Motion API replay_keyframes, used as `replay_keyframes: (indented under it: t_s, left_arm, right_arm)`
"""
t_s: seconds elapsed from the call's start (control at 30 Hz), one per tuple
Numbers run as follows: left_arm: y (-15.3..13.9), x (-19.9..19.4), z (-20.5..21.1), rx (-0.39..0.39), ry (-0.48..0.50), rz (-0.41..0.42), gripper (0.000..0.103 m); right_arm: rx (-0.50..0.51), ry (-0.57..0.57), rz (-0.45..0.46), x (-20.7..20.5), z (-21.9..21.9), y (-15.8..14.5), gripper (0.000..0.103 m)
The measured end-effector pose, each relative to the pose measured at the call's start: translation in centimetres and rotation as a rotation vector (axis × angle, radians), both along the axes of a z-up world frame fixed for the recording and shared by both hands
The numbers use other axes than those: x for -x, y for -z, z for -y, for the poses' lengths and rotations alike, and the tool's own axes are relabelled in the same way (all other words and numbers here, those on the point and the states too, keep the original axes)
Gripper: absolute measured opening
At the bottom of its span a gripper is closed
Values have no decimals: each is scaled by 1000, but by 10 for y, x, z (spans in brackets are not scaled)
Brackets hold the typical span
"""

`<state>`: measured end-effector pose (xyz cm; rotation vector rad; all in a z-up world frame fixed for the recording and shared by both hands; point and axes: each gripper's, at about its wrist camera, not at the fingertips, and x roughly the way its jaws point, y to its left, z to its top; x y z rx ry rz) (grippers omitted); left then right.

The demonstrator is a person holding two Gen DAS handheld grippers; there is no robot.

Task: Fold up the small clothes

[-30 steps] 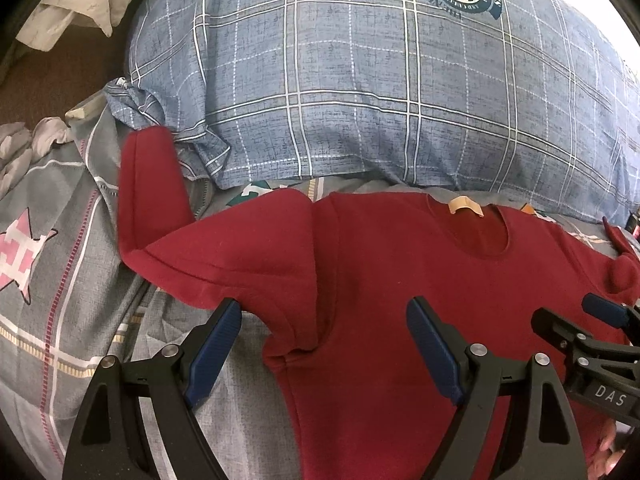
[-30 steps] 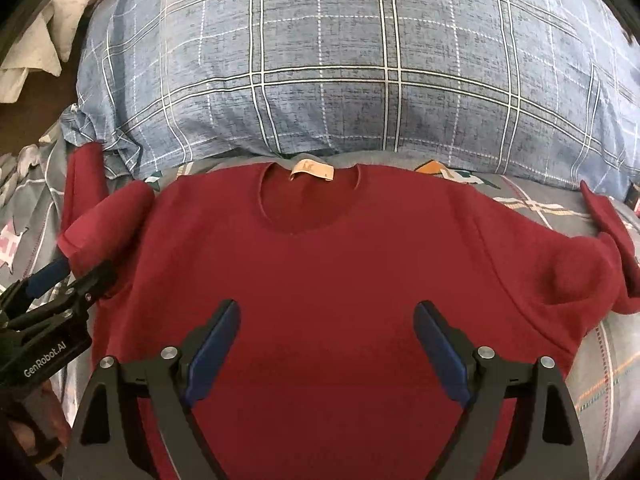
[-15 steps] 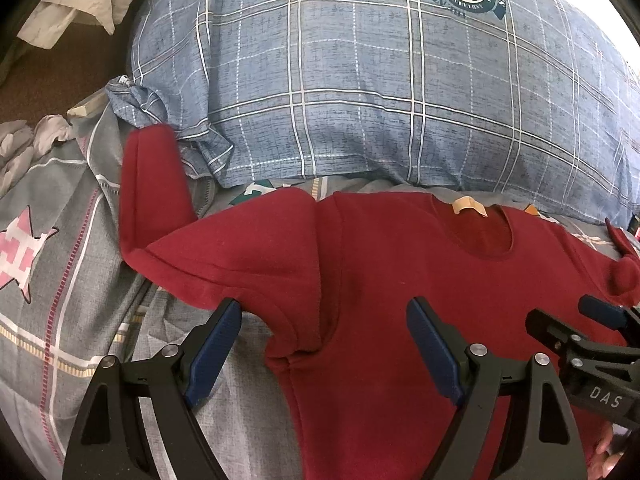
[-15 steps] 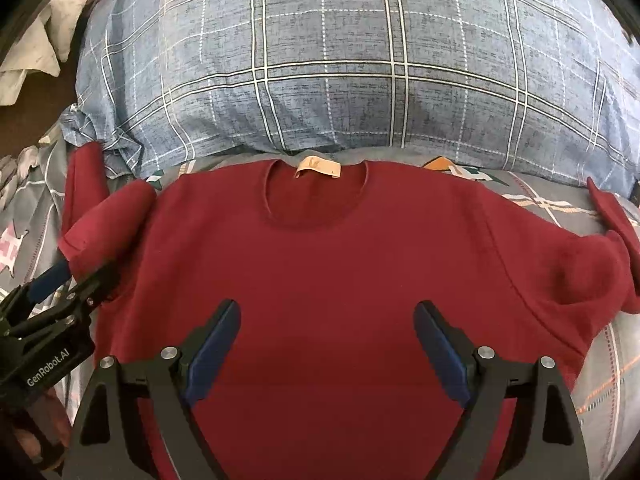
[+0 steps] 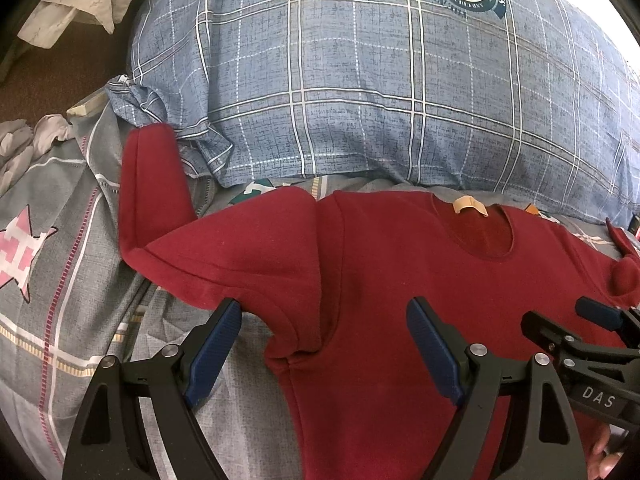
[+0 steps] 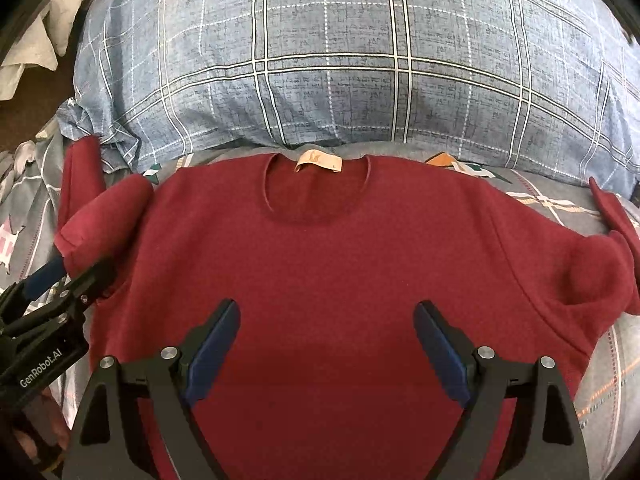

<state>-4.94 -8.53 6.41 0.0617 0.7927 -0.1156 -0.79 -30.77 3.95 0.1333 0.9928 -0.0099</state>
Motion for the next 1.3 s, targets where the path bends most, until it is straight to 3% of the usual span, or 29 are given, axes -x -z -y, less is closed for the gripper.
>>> replay_keyframes:
  t_s: [1.3]
  left_arm:
    - [0, -4, -7, 24, -24, -10, 85]
  right_arm:
    - [-5, -2, -33, -10, 0, 9, 90]
